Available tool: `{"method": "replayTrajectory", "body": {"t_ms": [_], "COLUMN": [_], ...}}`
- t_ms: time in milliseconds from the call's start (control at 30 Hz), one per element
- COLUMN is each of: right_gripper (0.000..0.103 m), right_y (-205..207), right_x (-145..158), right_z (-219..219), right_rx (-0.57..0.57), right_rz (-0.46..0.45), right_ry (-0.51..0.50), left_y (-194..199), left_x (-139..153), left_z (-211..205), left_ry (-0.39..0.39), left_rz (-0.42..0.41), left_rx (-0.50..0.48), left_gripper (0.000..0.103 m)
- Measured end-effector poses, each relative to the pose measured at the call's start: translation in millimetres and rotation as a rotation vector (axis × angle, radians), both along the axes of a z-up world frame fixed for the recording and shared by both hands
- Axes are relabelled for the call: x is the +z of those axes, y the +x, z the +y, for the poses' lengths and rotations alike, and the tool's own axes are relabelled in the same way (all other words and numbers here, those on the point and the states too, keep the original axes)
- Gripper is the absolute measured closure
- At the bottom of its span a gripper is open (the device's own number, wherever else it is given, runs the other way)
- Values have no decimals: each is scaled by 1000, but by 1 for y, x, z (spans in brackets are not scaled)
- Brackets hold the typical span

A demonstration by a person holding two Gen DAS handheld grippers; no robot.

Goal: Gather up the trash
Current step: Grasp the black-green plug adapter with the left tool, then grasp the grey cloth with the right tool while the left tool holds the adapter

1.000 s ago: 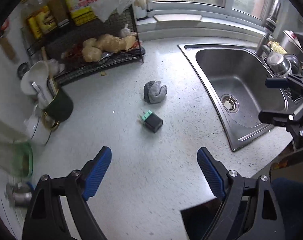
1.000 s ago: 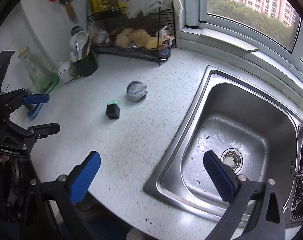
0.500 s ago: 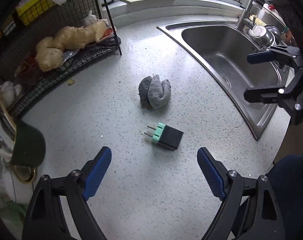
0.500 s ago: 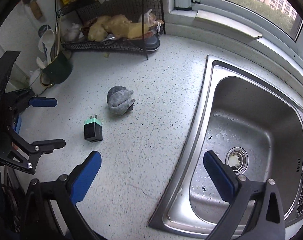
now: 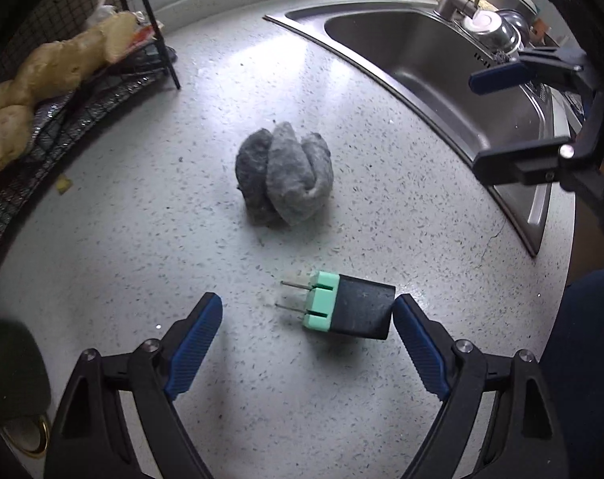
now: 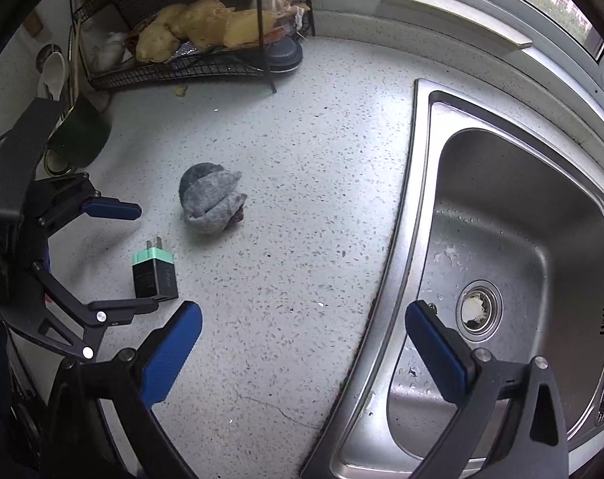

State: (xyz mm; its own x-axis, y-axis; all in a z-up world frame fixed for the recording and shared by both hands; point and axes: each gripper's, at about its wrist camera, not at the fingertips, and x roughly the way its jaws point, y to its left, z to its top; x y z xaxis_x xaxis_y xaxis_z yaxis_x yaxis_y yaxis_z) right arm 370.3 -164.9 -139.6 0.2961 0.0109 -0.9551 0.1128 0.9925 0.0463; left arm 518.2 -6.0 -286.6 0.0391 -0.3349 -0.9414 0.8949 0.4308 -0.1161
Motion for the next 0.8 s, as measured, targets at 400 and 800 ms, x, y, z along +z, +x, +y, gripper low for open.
{"method": "replayTrajectory", "body": {"t_ms": [400, 800], "right_gripper": [1, 1], "right_y": [12, 26], "right_x": [-10, -13], "right_z": [0, 5], "right_rx": [0, 3], "right_rz": [28, 21], "right_ry": [1, 19], "left_y": [10, 14], "left_x": [-3, 5], "left_z": [-1, 12], "left_ry": [-72, -102], "left_rz": [36, 57], "left_rx": [23, 107], "left_gripper": [23, 48]}}
